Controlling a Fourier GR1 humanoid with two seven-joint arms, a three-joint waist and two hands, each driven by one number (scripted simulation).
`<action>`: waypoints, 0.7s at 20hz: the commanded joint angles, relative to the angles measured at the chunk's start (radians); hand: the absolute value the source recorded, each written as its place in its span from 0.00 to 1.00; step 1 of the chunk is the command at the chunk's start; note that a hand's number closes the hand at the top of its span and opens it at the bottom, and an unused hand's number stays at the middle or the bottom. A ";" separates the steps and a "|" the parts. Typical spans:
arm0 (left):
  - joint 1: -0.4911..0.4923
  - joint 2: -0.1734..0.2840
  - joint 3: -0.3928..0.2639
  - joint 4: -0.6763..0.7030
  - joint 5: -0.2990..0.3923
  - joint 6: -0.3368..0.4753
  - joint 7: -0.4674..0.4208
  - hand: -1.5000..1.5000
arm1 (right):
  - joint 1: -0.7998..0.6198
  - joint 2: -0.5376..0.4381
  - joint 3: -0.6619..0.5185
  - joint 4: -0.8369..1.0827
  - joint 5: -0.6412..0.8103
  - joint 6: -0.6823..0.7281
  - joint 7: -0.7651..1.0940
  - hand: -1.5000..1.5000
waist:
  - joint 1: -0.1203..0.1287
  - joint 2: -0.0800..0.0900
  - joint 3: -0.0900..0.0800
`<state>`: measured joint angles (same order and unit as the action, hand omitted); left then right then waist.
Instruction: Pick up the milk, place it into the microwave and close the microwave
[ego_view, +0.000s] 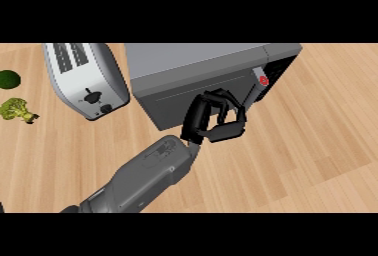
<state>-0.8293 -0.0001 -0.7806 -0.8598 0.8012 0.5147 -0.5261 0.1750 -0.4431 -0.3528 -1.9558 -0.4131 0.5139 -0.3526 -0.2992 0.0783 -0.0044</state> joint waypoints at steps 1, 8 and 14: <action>-0.083 0.000 0.042 0.065 0.032 -0.010 -0.020 1.00 | -0.031 -0.027 -0.015 0.018 -0.019 -0.002 0.021 0.00 | -0.007 0.016 -0.001; -0.099 0.000 0.031 0.085 0.070 -0.014 -0.054 1.00 | -0.074 -0.070 -0.055 0.052 -0.043 -0.006 0.037 0.00 | -0.009 0.015 0.002; -0.092 0.000 0.019 0.105 0.097 -0.016 -0.091 1.00 | -0.100 -0.107 -0.083 0.064 -0.050 -0.003 0.043 0.00 | -0.018 0.016 0.001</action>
<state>-0.8417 -0.0002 -0.8041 -0.8354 0.8756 0.5124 -0.6227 0.0942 -0.5260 -0.4185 -1.8986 -0.4570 0.5108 -0.3167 -0.3064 0.0825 -0.0007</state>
